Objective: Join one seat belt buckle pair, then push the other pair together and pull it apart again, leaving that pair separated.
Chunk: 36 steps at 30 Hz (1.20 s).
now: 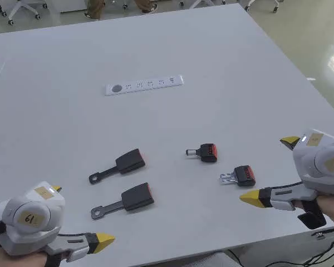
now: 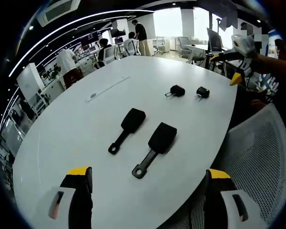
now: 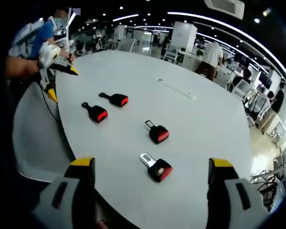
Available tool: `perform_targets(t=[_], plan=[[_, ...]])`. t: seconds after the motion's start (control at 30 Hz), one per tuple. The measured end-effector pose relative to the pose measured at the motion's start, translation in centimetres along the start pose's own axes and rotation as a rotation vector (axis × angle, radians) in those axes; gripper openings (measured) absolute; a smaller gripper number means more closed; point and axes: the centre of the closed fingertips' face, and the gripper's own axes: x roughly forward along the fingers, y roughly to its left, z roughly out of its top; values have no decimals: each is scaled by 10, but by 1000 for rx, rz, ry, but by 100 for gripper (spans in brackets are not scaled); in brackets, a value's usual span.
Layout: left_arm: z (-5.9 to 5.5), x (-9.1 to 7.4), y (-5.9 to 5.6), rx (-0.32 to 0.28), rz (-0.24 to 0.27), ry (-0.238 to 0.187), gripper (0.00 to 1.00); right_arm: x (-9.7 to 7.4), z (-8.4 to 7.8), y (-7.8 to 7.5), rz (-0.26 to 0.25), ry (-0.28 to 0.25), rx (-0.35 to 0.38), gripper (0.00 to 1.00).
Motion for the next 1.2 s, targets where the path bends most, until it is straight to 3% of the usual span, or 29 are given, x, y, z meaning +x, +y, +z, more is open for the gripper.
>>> perform_targets(t=[0.63,0.83,1.0,1.2], plan=[[-14,-5,3,-48,13,0,100,5,9,11,21,-3,-32,100],[-11,-5,4,-44,15,-2,100,5,11,7,15,-9,-26,100],[-9,-3,3,-40,15,-3,100,7,5,6,10,26,-58,99],[-10,-2,2,-36,13,-2,100,7,5,5,8,18,-38,100]])
